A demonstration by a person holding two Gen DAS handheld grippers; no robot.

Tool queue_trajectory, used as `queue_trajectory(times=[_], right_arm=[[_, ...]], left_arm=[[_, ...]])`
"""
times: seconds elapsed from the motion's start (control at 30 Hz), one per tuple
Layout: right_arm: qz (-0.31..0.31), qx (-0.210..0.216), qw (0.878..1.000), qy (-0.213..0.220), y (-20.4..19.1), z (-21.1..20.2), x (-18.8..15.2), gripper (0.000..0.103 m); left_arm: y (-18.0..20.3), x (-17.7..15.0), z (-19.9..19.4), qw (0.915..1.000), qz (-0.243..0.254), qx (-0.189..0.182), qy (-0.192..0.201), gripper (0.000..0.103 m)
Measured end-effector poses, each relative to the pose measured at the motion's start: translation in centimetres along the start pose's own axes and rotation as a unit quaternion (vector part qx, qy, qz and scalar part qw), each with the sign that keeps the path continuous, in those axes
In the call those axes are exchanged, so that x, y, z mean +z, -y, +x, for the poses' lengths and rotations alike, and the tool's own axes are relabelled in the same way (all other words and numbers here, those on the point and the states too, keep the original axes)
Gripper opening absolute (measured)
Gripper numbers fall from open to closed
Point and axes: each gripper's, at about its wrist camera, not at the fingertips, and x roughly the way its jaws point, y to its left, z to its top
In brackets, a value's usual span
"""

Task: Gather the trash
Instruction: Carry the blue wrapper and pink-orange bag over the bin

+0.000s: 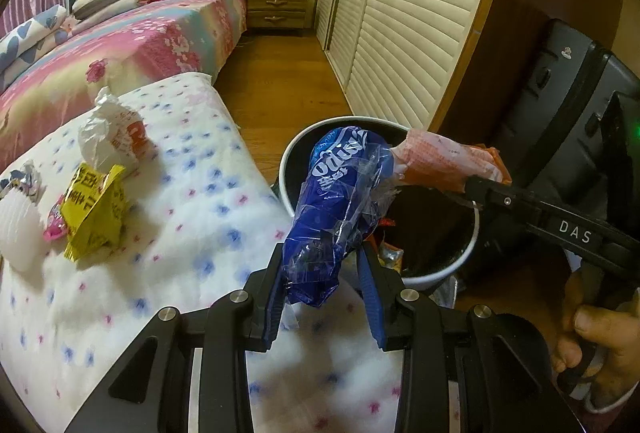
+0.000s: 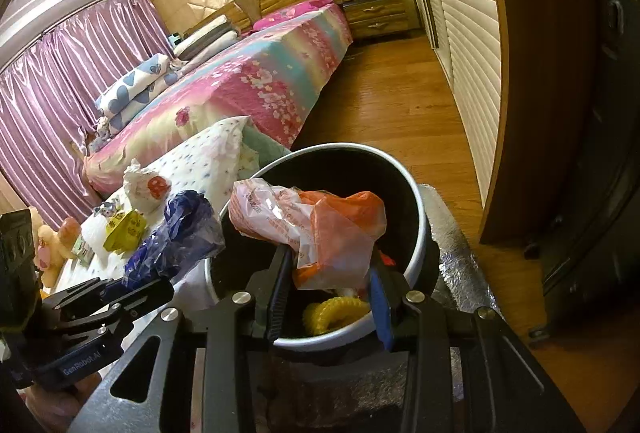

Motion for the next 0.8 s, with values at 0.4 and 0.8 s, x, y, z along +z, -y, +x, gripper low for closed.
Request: queue_trajectory(times=[0.4, 0.8], right_arm=[[0.006, -0.014, 1.000, -0.013, 1.2, 1.5, 0.9, 0.037], [0.002, -0.022, 0.999, -0.023, 1.5, 2.9, 2.0, 0.039]], left_arm=[[0.9, 1.4, 2.1, 0.9999, 0.012, 0.002, -0.011, 0.034], [1.6, 2.6, 3.8, 0.9996, 0.018, 0.005, -0.020, 0.035]])
